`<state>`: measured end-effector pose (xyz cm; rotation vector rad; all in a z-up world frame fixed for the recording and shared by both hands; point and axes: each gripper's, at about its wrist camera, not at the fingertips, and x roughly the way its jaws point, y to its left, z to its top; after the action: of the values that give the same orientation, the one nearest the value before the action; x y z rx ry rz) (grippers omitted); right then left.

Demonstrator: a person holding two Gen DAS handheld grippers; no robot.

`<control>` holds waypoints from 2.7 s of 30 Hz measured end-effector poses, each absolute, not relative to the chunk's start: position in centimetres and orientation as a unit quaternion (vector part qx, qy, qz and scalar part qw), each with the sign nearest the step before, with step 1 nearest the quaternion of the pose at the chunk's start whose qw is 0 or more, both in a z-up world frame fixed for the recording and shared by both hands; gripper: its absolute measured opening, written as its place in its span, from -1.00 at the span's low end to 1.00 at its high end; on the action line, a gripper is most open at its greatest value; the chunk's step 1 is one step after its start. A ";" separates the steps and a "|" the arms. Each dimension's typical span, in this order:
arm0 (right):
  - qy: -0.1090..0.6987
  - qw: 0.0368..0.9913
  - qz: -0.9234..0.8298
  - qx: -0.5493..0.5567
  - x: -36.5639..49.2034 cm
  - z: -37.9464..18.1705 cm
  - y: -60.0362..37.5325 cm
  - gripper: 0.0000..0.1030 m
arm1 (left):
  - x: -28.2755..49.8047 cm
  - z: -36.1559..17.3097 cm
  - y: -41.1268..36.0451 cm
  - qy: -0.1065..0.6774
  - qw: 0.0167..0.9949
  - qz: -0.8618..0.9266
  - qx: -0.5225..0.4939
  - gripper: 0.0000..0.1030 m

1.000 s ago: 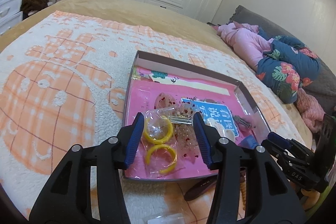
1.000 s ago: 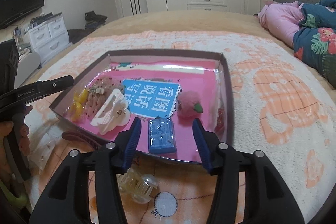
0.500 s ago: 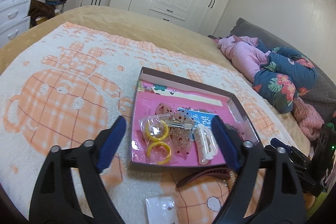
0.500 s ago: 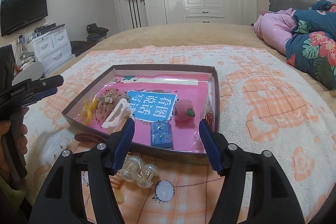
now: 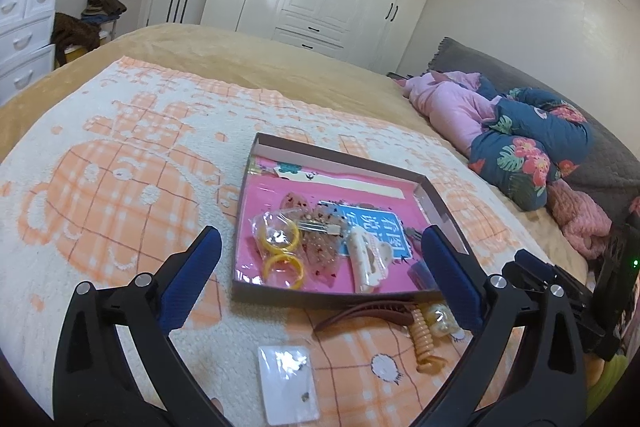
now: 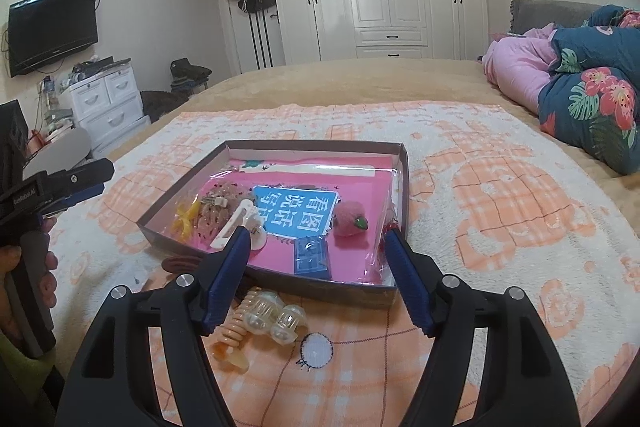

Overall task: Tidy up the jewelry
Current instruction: 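Withdraw both grippers from the box toward the remaining items on the blanket, then grasp the maroon claw clip with the left gripper while the right grasps the clear pearl packet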

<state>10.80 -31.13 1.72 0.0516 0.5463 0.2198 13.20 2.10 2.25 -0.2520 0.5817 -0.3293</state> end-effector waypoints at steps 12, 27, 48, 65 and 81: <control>0.275 0.954 0.117 0.015 9.0 1.3 -31.2 0.37 | 11.5 2.0 0.3 0.291 0.935 -0.180 -0.089 0.78; 0.305 0.942 0.138 0.002 8.0 -0.4 -30.2 0.38 | 10.9 -0.2 -0.1 0.331 0.925 -0.177 -0.050 0.78; 0.341 0.928 0.151 -0.006 9.1 -2.4 -28.9 0.38 | 13.4 -3.7 -2.6 0.394 0.891 -0.220 0.055 0.02; 0.385 0.909 0.158 0.029 12.4 -4.4 -27.9 0.35 | 15.5 -5.7 -3.8 0.417 0.867 -0.268 0.052 -0.30; 0.394 0.904 0.158 0.058 12.4 -5.0 -28.6 -0.10 | 15.6 -6.0 -4.5 0.416 0.864 -0.278 0.062 -0.33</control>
<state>12.44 -28.60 -5.05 0.1192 0.8140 0.3276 15.59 -4.50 -6.01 0.1307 0.8725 -0.5822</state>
